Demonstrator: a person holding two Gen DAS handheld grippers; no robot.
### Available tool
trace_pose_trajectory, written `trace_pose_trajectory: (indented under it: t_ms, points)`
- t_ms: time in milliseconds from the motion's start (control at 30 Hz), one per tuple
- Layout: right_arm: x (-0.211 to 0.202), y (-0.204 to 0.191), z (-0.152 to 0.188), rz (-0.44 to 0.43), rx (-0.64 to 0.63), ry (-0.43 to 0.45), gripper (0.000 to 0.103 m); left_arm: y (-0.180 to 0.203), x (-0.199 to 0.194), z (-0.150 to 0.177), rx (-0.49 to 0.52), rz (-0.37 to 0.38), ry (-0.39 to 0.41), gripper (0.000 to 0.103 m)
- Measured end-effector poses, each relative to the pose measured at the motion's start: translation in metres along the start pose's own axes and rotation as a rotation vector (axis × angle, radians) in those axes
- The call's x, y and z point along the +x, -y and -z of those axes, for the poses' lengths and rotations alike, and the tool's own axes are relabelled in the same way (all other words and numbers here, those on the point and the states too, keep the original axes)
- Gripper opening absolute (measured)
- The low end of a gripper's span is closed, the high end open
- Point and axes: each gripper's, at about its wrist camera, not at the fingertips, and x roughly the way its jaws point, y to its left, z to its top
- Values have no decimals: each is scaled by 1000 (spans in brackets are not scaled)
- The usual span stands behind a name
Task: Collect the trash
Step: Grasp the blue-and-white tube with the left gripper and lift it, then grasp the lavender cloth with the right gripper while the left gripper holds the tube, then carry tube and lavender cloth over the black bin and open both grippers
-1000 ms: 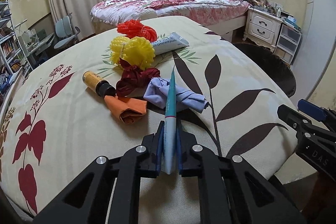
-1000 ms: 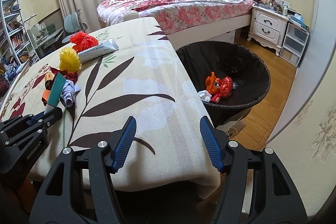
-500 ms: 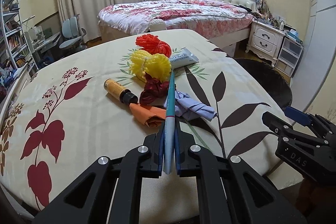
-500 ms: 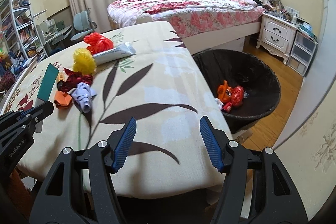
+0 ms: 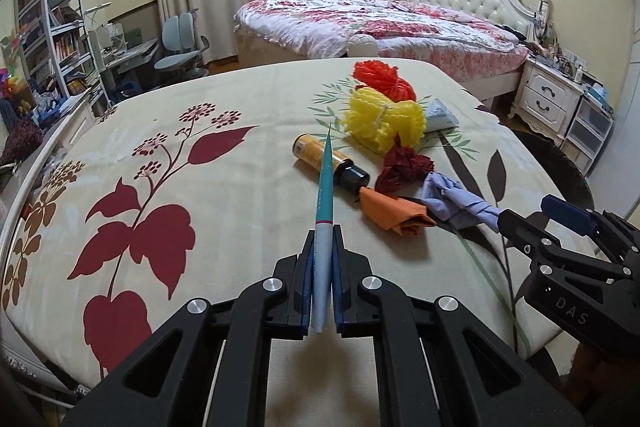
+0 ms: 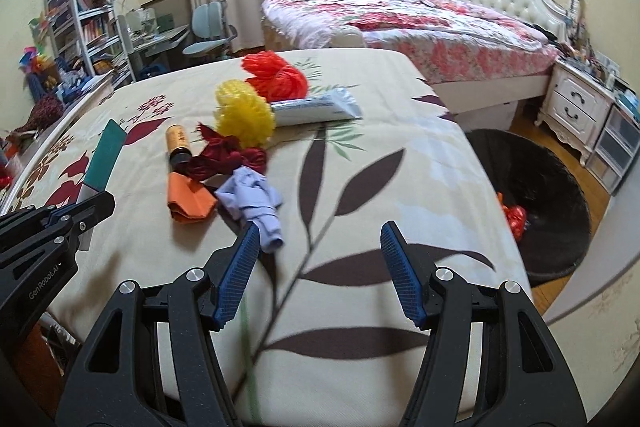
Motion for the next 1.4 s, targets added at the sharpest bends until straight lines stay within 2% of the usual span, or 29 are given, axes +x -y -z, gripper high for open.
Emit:
trace_pose_trajectory:
  t_ms: [267,333,400,433,467,500,967,1400]
  points:
    - [24,-19,-11,-29,-45,-28,61,-21,6,1,-44,-31,-12,9]
    - [28,-21,-13,-34,-49,-40,55,-22,8,0,-48,-29,-14,9]
    - [31,-21,-12,-51,-47,-57,40,-23,10,-1,-50,-26,-14,9]
    - [31,-21,-12,-67,-45,-64,36,-23,11,-1,-51,-24,-14,9]
    - [32,-21,-11,-71,-46,-71,24,-22,11,-1,-52,-22,-13,9]
    - [31,-22,-11,-67,-53,-69,21,-23,11,-2,-53,-19,-14,9]
    - [12,-11,-14,-46,-24,-18,19,-11,5,-10,-45,11,11,9]
    - [-10,31,-27,29,43,51,19,21,0,-31,-11,66,51,9]
